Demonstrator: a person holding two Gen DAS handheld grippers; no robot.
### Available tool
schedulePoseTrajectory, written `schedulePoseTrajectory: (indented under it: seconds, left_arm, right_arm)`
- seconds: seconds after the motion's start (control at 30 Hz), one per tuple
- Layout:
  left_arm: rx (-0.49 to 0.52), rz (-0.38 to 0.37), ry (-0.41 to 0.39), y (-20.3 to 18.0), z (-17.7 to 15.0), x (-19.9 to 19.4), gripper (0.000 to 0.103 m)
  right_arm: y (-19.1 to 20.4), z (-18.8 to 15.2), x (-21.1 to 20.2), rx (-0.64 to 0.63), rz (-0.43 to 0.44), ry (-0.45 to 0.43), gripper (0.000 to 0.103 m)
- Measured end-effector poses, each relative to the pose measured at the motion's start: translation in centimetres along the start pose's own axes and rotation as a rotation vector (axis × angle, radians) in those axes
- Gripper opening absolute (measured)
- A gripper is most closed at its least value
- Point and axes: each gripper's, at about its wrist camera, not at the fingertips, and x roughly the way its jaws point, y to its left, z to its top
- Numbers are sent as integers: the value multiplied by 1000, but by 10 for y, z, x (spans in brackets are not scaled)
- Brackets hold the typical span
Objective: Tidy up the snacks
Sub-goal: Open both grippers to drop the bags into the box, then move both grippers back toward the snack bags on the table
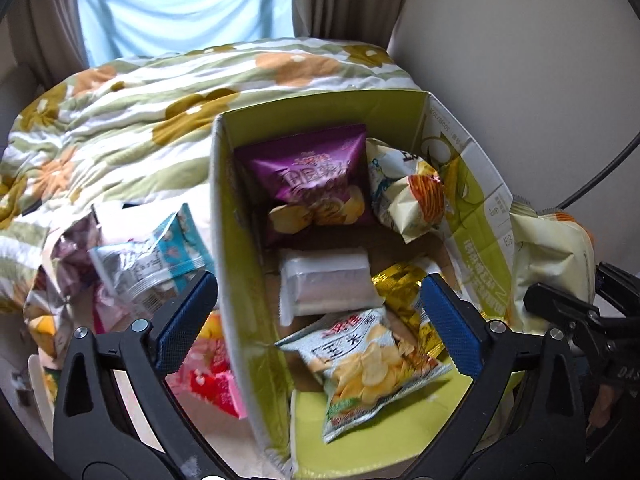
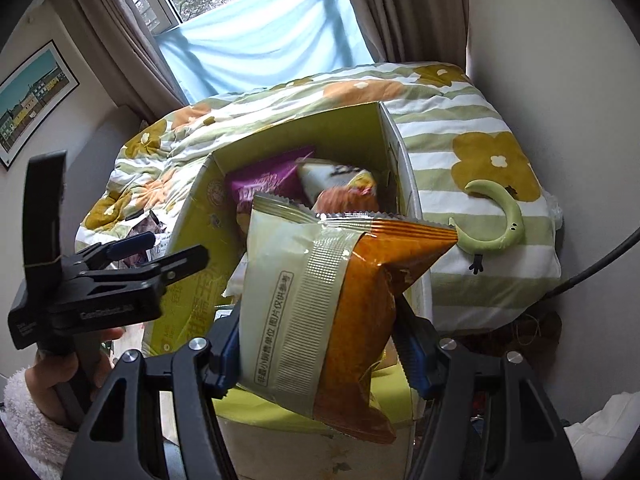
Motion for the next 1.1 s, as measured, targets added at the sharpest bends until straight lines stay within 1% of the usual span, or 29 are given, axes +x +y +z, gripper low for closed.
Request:
schedulePoseTrajectory:
  seconds: [0.27,0.37,0.5,0.53,0.6,0.63,0.67,0.73,0.8,0.97,1.1]
  left_arm:
    - [-46,34,-13,17,-19,-25,101]
    - [-59,47,-17,20,-24,-32,101]
    - [-78,70,-17,27,-29,-36,101]
    - [-85,73,-18,29,-32,-38,101]
    - [-91,81,-19,31,-35,-39,101]
    - [-90,90,-19,32,-38,-40,101]
    - [-89,97,-18,33,-40,-41,101]
    - [-92,107,-15,34,-45,-42,101]
    - [-98,109,-15,36,-51,-43,101]
    - [-108,98,-12,36,-60,-45,101]
    - [-99,103,-28,36,-63,-54,101]
  right_arm:
    - [10,6,7,-48,38,14,61]
    - [17,12,14,-65,70,26,62]
    - [30,20,27,-107,78,34,62]
    - [31,21,30,-113,81,34,63]
    - [34,22,34,-119,90,21,75]
    - [35,22,33,-121,93,11,89]
    - [36,21,32,-125,94,-3,97]
    - [37,16,25,-134,83,-50,99]
    - [37,11,22,-146,69,-68,99]
    - [36,2,22,-144,50,-36,99]
    - [37,-1,12,-143,41,-48,99]
